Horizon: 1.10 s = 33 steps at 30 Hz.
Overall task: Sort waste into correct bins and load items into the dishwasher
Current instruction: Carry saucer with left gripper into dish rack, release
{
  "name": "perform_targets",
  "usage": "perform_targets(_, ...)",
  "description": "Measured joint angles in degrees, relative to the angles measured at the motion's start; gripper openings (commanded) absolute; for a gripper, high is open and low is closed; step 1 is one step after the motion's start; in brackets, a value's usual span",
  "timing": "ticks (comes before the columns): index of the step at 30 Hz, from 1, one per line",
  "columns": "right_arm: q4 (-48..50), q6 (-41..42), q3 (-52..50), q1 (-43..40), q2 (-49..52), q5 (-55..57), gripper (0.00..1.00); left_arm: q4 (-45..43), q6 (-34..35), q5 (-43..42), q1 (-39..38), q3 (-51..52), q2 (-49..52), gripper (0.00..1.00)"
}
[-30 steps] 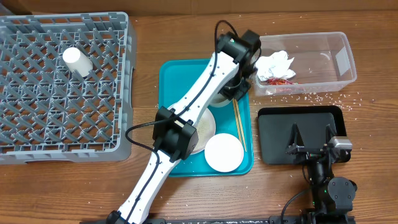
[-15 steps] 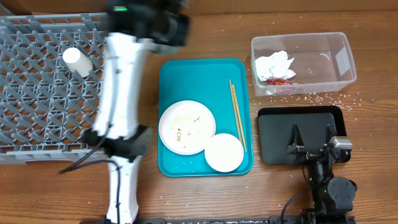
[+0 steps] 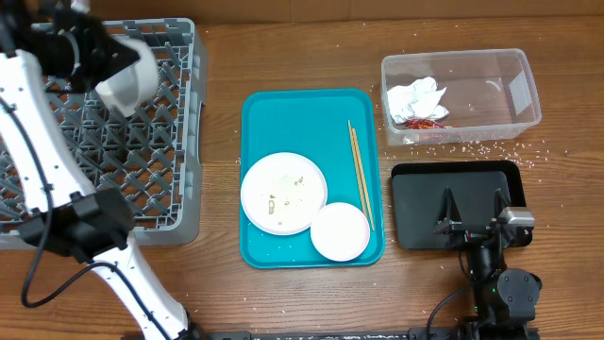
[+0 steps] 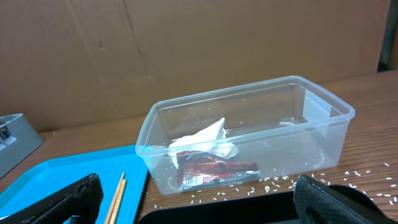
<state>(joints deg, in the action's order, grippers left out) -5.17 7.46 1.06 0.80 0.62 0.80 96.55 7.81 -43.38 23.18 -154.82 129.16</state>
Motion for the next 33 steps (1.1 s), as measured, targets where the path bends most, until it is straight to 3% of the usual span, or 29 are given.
perform_targets(8, 0.0, -0.04, 0.0, 0.0, 0.0, 0.02, 1.0, 0.09, -8.48, -8.57, 9.68, 17.81, 0.07, 0.04)
perform_targets(14, 0.0, -0.04, 0.0, 0.0, 0.0, 0.02, 1.0, -0.39, -24.59, -20.63, 14.99, 30.01, 0.22, 0.04)
perform_targets(20, -0.02, -0.02, 0.0, 0.0, 0.0, 0.04, 1.0, -3.37, -33.99, -26.32, 16.61, 35.06, 0.22, 0.04)
perform_targets(33, 0.02, -0.04, 0.0, 0.0, 0.0, 0.02, 1.0, -9.88, -38.93, -27.8, 17.75, 35.54, 0.22, 0.04)
